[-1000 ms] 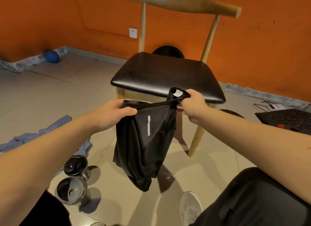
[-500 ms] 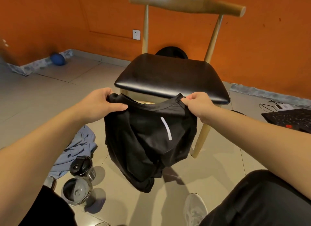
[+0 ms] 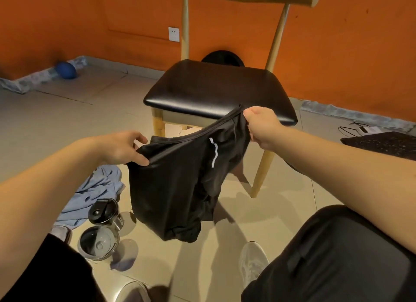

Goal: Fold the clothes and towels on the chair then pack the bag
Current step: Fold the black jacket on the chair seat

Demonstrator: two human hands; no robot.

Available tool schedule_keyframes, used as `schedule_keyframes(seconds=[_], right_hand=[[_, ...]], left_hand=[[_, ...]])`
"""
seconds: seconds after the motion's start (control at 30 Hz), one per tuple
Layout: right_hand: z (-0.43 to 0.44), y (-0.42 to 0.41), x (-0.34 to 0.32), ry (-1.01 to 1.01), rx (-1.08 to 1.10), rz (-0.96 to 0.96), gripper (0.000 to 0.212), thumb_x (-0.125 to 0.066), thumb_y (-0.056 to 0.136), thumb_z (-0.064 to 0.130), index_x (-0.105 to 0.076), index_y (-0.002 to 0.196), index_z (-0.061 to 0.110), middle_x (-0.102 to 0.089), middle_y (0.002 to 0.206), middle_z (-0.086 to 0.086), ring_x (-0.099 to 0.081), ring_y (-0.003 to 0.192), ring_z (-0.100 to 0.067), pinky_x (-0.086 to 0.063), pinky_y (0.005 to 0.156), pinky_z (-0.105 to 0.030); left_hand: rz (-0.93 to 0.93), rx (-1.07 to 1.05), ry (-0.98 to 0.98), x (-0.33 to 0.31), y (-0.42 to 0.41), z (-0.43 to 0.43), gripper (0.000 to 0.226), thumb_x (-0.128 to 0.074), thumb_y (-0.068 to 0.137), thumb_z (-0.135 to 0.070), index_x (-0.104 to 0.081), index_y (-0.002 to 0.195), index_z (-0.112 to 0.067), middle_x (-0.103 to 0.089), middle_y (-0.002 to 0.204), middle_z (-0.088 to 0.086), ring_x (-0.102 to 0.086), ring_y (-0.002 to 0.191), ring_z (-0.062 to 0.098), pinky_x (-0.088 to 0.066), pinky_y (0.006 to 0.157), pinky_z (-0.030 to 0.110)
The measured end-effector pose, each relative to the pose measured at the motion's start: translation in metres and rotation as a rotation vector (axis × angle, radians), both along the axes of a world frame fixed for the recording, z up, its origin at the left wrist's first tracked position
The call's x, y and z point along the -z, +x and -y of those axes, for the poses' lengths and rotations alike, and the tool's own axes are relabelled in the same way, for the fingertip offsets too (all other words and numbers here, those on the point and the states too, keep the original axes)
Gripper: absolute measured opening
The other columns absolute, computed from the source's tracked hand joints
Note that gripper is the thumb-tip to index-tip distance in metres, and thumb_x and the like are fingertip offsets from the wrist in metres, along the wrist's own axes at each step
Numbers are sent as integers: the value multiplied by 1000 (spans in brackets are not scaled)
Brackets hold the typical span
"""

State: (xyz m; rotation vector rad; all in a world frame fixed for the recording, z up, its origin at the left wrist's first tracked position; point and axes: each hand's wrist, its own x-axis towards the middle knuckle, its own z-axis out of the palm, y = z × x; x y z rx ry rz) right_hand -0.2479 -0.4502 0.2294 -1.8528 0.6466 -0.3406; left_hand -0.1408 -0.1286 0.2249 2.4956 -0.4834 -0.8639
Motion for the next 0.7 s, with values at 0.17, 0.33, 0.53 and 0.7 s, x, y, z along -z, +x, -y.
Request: schedule_keyframes(seconds=[0.17,0.33,0.53,0.7], right_hand=[[-2,-1,-3,-445,-56,-81,38,-45,107,25,-55,75,8,-52,74,-6,-46,69,-20,-35,65,-34],[7,-2,-4,-520,-35,-221,38,-54,106,29,-59,75,7,-53,72,-8,-51,72,-27,-41,70,-33],[7,-16,-3,-198,-259,-389,65,-53,95,68,-77,92,7,-74,99,-16,-68,93,-30,-52,89,-38],[4,-18,-20,-478,-671,-481,56,-82,72,63,-74,104,19,-74,101,2,-69,94,-19,-56,87,-36]], left_hand=[[-3,115,140,2,-13,9,19,-76,90,-32,-75,104,-20,-77,91,-4,-69,95,19,-50,93,39],[71,66,-21,-1,-20,15,20,-77,88,-34,-70,96,-18,-73,91,1,-66,93,21,-47,83,33],[140,-92,-252,0,-12,11,22,-79,88,-29,-68,100,-13,-73,95,5,-68,94,22,-48,72,26],[311,-137,-196,-3,-1,6,45,-81,83,-39,-64,113,-10,-71,102,5,-66,96,23,-50,73,30]])
